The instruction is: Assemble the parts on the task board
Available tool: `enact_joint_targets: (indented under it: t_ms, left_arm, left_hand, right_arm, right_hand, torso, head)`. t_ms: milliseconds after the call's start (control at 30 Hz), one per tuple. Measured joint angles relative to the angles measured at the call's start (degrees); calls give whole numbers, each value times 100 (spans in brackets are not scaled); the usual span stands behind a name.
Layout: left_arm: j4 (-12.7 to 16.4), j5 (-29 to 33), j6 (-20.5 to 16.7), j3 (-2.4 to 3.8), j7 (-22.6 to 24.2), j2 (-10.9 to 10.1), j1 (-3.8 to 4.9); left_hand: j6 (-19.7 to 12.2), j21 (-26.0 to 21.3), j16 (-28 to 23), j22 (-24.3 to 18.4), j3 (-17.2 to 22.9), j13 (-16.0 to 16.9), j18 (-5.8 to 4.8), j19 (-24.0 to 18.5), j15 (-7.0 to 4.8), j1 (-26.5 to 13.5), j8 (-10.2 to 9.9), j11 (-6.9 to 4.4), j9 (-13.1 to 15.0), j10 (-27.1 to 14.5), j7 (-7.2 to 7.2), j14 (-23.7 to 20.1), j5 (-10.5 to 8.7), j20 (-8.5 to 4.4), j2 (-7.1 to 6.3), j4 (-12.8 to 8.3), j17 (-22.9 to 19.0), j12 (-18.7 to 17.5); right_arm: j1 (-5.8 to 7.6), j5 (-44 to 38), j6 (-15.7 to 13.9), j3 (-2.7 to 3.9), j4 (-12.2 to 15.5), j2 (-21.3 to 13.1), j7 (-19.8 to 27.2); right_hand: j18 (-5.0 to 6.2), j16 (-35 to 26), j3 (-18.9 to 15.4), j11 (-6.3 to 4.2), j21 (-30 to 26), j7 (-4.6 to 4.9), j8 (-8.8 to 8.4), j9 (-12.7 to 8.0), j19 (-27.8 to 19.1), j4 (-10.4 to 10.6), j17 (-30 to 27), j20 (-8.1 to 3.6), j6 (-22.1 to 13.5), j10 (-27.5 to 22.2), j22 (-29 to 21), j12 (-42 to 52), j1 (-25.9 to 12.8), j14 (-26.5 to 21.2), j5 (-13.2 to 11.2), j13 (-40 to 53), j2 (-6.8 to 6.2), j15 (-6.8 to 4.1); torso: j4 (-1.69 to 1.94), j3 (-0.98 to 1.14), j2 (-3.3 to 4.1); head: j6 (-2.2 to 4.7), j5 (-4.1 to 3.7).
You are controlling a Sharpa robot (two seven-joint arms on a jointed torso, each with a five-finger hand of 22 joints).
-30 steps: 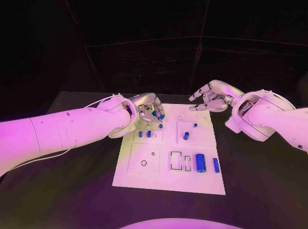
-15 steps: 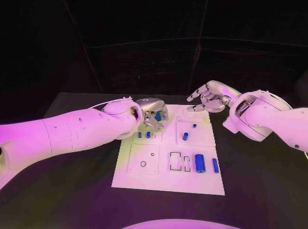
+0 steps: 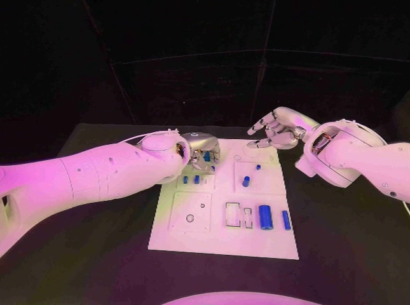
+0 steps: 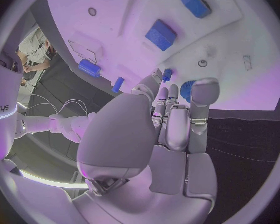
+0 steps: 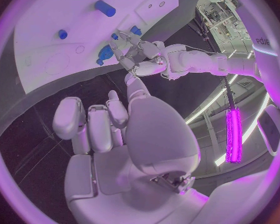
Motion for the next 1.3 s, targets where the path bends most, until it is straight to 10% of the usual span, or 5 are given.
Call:
enact_joint_targets:
  t_ms: [1300]
  left_arm:
    - [-228,-88,403,22,-107,196,-7]
  left_hand:
    - [260,379,-1,404,480,-63,-86,74,-41,-78,-94,-77,-72,372,-56,-3,0,-36,78,-21,-136,-178]
  right_arm:
    - [0,0,2,0,-2,37,-5]
  right_hand:
    - [0,0,0,0,0,0,0,0,0,0,0,0,0,0,1,0,0,0,0,1,0,0]
  torso:
    - [11,-1,-2]
  head:
    - [-2,-9]
